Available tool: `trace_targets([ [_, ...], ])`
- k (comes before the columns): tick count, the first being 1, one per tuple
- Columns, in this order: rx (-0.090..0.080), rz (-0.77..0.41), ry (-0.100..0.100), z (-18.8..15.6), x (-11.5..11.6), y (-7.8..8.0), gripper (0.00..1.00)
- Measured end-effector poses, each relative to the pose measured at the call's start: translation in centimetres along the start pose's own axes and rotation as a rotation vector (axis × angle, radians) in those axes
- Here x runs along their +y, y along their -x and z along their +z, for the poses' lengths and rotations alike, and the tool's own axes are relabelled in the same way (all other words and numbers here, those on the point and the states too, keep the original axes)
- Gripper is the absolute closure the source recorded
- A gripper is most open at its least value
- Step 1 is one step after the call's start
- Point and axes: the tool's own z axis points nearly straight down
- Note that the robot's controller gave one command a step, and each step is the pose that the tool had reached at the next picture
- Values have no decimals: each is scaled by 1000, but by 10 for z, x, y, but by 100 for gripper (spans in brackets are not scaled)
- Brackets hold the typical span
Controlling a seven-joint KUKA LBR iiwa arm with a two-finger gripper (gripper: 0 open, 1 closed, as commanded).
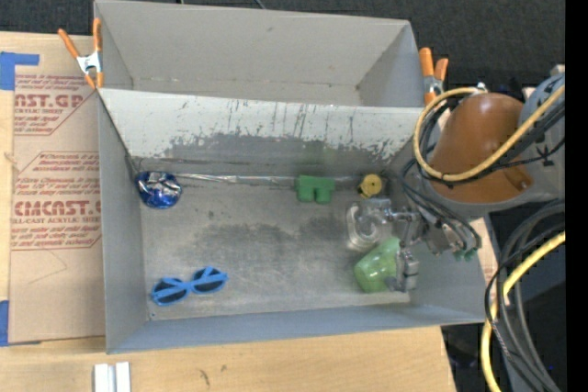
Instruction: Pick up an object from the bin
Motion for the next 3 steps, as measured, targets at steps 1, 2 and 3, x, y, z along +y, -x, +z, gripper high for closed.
trace_targets([
  [1,-7,-266,-2,48,-1,-14,0],
  [2,-5,-266,-2,47,-1,-14,100],
  [3,-15,-195,-8,-97,-29,11,100],
])
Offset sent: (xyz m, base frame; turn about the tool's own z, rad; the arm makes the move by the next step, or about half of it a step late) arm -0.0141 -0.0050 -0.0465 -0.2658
